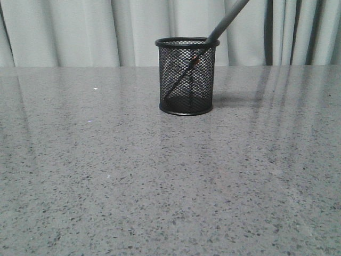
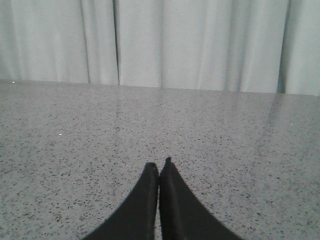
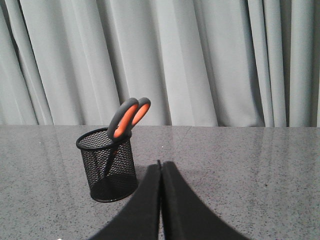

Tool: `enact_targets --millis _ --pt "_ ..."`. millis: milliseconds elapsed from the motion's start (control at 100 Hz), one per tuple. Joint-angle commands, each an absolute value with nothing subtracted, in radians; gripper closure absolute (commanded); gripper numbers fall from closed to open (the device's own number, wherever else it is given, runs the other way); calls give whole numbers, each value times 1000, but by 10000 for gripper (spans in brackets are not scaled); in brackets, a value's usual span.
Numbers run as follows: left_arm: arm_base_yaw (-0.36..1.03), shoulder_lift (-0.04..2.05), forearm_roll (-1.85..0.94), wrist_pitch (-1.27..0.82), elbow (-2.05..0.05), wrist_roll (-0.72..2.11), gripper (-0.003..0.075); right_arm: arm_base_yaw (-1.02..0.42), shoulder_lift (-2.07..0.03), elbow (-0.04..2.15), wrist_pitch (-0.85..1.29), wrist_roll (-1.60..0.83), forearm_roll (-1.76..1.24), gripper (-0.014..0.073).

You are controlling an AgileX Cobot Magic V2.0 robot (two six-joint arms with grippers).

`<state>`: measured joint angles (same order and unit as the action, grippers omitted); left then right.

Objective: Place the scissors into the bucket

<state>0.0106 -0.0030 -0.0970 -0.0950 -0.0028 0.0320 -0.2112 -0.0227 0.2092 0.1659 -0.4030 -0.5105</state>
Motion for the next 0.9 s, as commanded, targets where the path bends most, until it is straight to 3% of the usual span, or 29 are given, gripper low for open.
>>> enact_targets --millis 0,410,560,890 --pt "11 -29 -108 -16 26 21 741 -203 -35 234 95 -411 -516 638" --pt "11 -29 -108 -16 26 21 741 -203 -35 228 91 -408 -409 638" --pt "11 -29 -108 -16 26 21 741 -180 -35 145 19 -141 -52 638" --pt "11 -29 -108 -16 26 21 741 -41 0 -28 66 -46 -6 638"
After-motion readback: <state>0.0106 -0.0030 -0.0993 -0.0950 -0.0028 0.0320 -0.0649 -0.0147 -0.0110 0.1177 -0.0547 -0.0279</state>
